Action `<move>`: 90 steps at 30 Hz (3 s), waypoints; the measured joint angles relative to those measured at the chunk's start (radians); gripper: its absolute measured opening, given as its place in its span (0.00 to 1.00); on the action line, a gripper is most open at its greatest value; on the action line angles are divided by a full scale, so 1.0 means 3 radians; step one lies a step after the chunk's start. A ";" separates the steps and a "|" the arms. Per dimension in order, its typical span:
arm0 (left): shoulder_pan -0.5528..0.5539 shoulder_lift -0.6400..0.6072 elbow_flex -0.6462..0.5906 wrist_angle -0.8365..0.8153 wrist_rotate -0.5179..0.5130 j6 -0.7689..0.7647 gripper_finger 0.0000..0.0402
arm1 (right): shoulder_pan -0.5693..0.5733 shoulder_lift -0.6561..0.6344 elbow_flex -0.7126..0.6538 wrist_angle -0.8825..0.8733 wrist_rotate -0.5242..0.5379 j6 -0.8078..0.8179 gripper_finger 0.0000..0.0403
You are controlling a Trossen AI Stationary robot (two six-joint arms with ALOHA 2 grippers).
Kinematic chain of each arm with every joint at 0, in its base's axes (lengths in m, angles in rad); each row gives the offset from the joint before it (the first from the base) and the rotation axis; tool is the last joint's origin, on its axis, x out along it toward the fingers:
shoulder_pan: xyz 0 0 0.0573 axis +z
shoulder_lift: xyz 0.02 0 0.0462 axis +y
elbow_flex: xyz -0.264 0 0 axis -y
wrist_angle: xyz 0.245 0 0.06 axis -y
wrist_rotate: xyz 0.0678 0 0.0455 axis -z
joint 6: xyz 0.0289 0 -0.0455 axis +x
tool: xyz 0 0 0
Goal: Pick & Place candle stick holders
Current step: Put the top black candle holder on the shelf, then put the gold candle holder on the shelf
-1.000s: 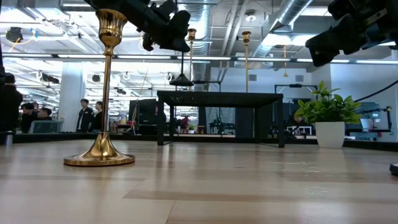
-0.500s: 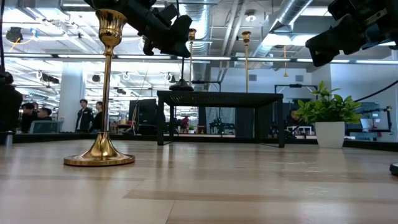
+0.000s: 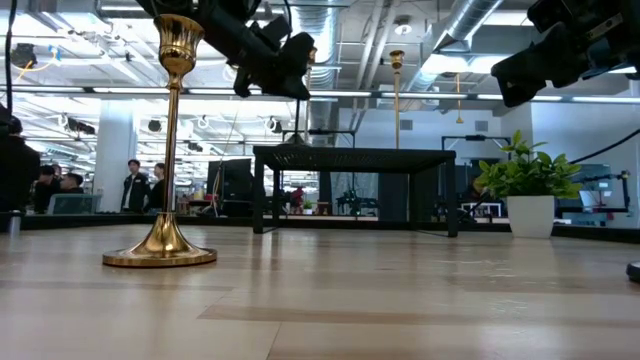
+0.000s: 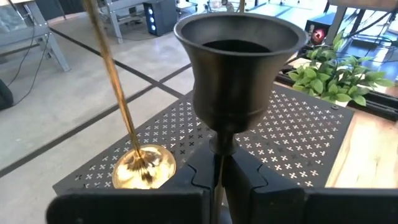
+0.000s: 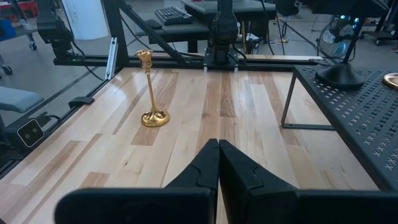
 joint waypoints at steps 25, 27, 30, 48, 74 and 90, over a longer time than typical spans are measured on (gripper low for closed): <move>0.0002 -0.0074 -0.0002 0.0046 -0.0108 0.0013 0.26 | 0.0000 0.0001 0.0000 -0.0014 -0.0001 0.0000 0.00; 0.0000 -0.0091 -0.0004 0.0076 -0.0106 0.0014 0.28 | 0.0000 0.0000 0.0000 -0.0015 -0.0001 -0.0001 0.00; 0.0002 -0.0123 -0.0003 0.0085 -0.0108 0.0013 0.32 | -0.0001 0.0000 0.0000 -0.0023 -0.0001 -0.0001 0.00; 0.0002 -0.0122 -0.0003 0.0072 -0.0107 0.0013 0.66 | 0.0000 0.0000 0.0000 -0.0024 -0.0001 -0.0001 0.00; -0.0703 -0.1241 -0.0001 -0.1350 0.0355 0.0001 0.62 | 0.0003 0.0000 0.0000 -0.0075 -0.0003 0.0002 0.00; -0.0962 -0.1147 -0.0265 -0.2124 0.0856 0.0495 0.33 | 0.0003 0.0000 0.0000 -0.0043 -0.0002 0.0031 0.00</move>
